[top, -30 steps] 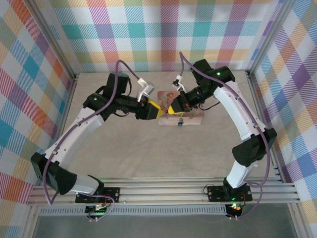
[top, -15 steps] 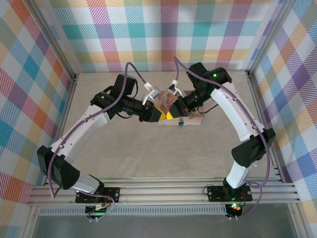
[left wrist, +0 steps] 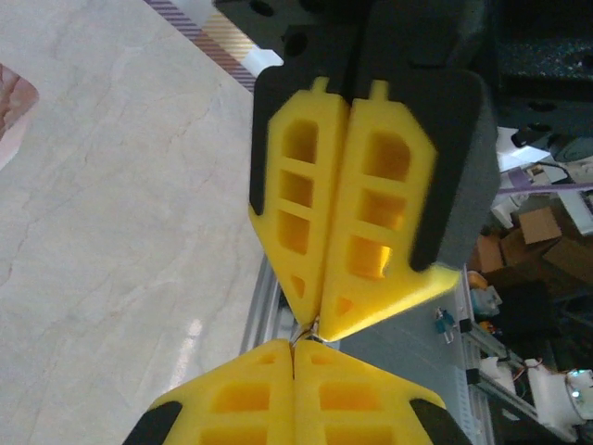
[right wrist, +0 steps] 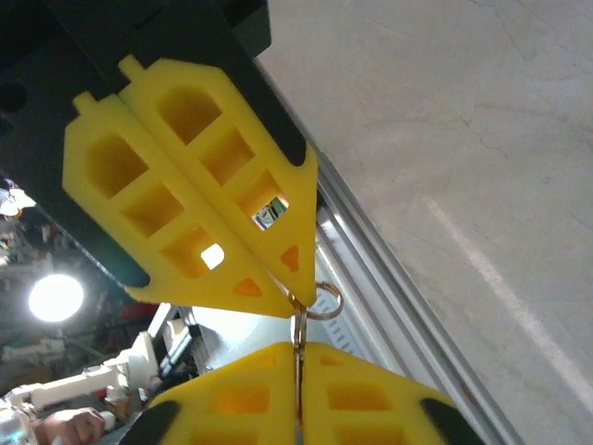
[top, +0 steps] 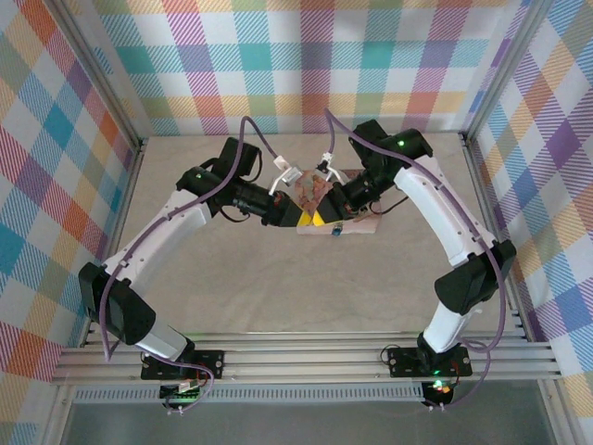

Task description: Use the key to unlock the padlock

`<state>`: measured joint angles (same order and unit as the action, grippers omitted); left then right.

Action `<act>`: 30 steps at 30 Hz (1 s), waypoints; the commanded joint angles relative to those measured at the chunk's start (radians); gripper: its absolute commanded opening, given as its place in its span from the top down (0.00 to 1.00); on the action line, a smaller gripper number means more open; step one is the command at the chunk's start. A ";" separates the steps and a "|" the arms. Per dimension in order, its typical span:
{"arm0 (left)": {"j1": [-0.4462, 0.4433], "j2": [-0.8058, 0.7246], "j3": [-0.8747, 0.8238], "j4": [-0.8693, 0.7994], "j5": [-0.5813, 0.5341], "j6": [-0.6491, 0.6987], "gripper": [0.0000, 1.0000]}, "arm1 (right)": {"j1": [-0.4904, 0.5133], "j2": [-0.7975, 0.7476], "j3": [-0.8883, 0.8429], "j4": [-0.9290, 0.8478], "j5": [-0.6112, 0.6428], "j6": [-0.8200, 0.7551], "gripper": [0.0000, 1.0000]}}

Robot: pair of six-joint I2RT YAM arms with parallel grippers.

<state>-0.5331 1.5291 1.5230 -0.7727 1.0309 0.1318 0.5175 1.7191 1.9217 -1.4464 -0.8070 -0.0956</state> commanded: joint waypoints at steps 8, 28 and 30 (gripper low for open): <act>0.028 -0.088 -0.199 0.450 -0.076 -0.496 1.00 | -0.112 -0.327 -0.488 0.959 0.004 0.707 0.49; 0.050 -0.142 -0.312 0.772 -0.146 -0.843 1.00 | -0.076 -0.492 -0.790 1.306 0.237 1.018 0.67; 0.056 -0.150 -0.322 0.789 -0.146 -0.866 1.00 | -0.076 -0.502 -0.806 1.333 0.248 1.040 0.61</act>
<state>-0.4915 1.4212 1.2182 -0.0677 0.8875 -0.6697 0.4400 1.2507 1.1320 -0.2020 -0.6006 0.8948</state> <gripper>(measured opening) 0.048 0.380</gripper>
